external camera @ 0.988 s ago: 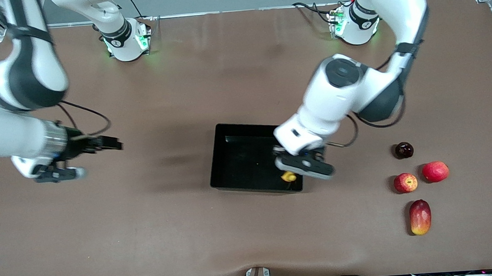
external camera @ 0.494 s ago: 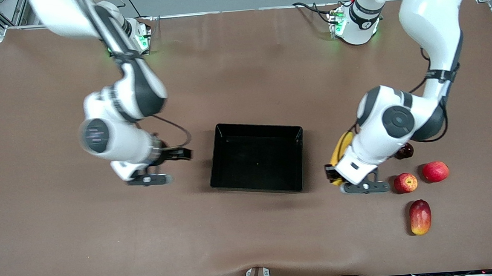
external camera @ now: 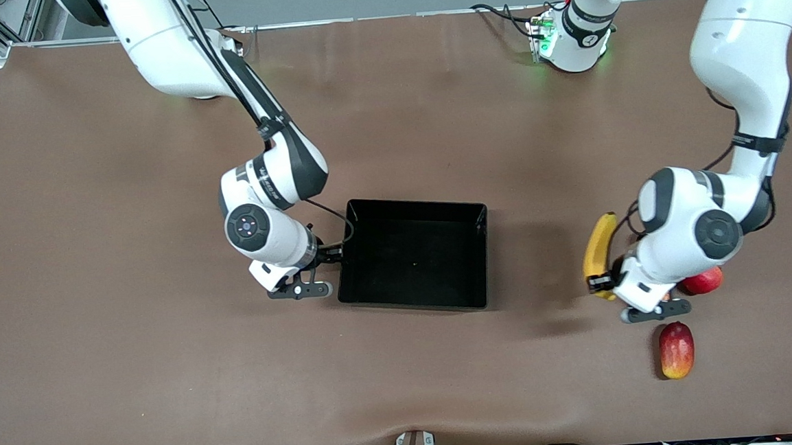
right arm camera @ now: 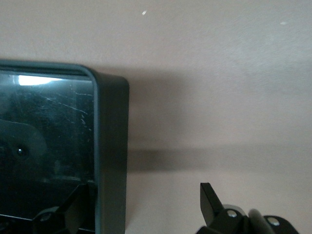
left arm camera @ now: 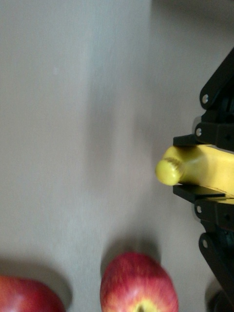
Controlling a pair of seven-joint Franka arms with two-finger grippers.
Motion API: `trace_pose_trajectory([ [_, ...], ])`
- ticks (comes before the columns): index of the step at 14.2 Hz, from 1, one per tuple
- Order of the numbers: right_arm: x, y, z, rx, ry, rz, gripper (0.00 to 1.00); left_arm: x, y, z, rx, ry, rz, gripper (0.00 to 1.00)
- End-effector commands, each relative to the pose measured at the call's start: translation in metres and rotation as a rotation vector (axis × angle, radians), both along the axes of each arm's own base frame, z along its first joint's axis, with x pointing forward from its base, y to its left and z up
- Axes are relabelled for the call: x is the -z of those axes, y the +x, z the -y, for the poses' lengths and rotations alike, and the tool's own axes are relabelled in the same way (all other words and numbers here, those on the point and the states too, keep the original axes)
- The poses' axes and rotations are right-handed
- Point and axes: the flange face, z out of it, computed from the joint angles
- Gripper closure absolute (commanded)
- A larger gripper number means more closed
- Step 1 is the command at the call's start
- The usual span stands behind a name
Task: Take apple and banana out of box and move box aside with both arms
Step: 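Grasp the tray rim with the right gripper and drag it away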
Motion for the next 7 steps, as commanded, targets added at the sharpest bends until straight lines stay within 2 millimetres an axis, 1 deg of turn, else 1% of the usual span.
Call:
trace_pose_trajectory([
  [1, 0.008, -0.003, -0.016, 0.008, -0.006, 0.0, 0.0, 0.013, 0.0, 0.009, -0.015, -0.054, 0.001, 1.0],
  [3, 0.012, -0.004, -0.014, 0.005, -0.012, -0.005, 0.33, 0.024, 0.002, -0.006, -0.01, -0.055, 0.014, 1.0],
  [4, 0.011, -0.001, -0.01, 0.012, -0.01, -0.004, 0.64, 0.029, 0.003, -0.012, 0.021, -0.061, 0.026, 1.0],
  [5, 0.011, -0.002, -0.012, 0.021, -0.003, -0.011, 1.0, 0.035, 0.004, -0.018, 0.046, -0.066, 0.036, 1.0],
  [6, 0.011, -0.006, -0.019, 0.017, -0.007, -0.009, 1.0, 0.036, 0.005, -0.021, 0.063, -0.066, 0.05, 1.0],
  [7, 0.009, -0.005, -0.019, 0.041, -0.007, -0.012, 1.0, 0.035, 0.007, -0.022, 0.081, -0.063, 0.062, 1.0],
])
